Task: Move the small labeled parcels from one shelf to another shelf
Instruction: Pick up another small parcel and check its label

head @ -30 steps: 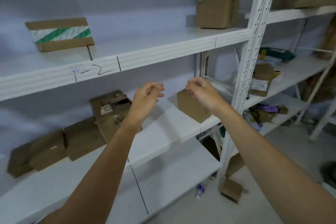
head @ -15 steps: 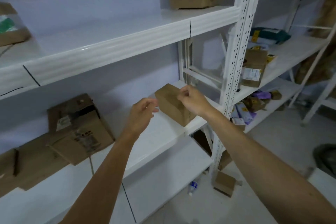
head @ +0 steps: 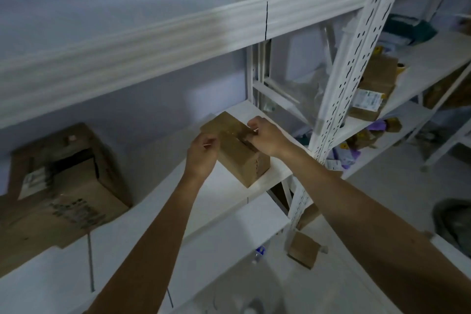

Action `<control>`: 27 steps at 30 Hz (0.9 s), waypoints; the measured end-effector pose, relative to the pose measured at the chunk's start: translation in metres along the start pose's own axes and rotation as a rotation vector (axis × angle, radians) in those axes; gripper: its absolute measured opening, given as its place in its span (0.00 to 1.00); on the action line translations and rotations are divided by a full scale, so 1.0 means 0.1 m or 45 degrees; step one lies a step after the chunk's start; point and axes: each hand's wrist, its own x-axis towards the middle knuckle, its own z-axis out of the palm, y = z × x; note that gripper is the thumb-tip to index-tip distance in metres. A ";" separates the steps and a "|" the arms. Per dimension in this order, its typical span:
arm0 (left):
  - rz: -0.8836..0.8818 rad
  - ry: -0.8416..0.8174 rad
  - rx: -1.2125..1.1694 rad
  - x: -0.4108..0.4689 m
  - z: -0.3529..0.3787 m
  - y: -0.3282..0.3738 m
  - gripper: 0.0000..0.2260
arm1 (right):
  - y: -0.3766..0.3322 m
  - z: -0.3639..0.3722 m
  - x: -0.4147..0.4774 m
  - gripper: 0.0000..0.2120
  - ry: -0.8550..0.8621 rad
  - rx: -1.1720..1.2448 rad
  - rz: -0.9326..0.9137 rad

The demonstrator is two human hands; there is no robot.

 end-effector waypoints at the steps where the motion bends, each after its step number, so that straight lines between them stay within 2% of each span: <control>1: 0.012 0.034 0.019 0.02 0.03 -0.02 0.09 | 0.03 0.02 0.06 0.22 -0.015 -0.004 -0.013; 6: -0.107 0.184 0.031 0.06 0.17 -0.19 0.11 | 0.17 0.06 0.29 0.32 -0.171 0.058 -0.001; 11: -0.291 0.249 -0.012 -0.17 0.42 -0.18 0.23 | 0.35 0.13 0.40 0.27 -0.302 0.088 -0.039; 14: -0.363 0.183 0.015 -0.28 0.60 -0.13 0.25 | 0.42 0.15 0.40 0.23 -0.299 0.107 -0.084; 17: -0.386 0.165 0.025 -0.42 0.82 -0.04 0.24 | 0.53 0.11 0.35 0.24 -0.322 0.199 -0.105; 24: -0.428 0.327 -0.103 -0.64 1.12 0.12 0.20 | 0.78 -0.04 0.22 0.34 -0.469 0.267 -0.021; 27: -0.440 0.362 -0.146 -0.71 1.14 0.16 0.19 | 0.81 -0.07 0.15 0.34 -0.479 0.264 -0.022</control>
